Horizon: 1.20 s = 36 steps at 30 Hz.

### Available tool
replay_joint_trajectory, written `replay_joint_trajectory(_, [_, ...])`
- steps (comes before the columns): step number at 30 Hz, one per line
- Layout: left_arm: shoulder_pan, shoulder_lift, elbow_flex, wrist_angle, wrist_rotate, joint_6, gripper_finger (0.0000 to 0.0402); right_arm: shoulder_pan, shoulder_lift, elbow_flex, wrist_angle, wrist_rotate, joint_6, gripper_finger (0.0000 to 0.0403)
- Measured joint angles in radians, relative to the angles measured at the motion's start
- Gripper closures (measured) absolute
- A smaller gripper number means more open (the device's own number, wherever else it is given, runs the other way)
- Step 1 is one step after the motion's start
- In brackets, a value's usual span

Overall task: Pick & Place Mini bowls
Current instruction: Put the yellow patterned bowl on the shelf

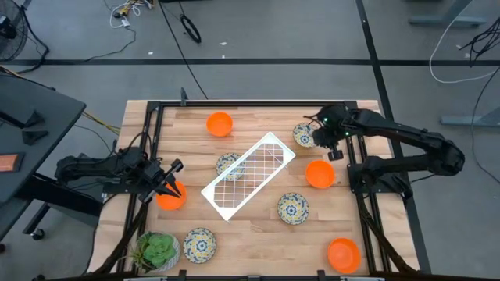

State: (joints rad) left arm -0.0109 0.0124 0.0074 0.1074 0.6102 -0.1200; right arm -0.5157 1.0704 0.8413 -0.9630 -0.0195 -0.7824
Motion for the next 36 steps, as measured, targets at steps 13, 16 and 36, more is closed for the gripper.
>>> replay_joint_trajectory(13, [0.0, 0.0, 0.0, 0.0, 0.0, 0.0, 0.0365, 0.049, 0.185, -0.003, 0.051, 0.003, 0.046, 0.0229])
replay_joint_trajectory(16, [0.0, 0.0, 0.0, 0.0, 0.0, 0.0, 0.0365, 0.05, 0.219, -0.003, 0.076, 0.007, 0.076, 0.0227])
replay_joint_trajectory(36, [0.0, 0.0, 0.0, 0.0, 0.0, 0.0, 0.0365, 0.049, 0.365, -0.003, 0.189, 0.048, 0.201, 0.0273])
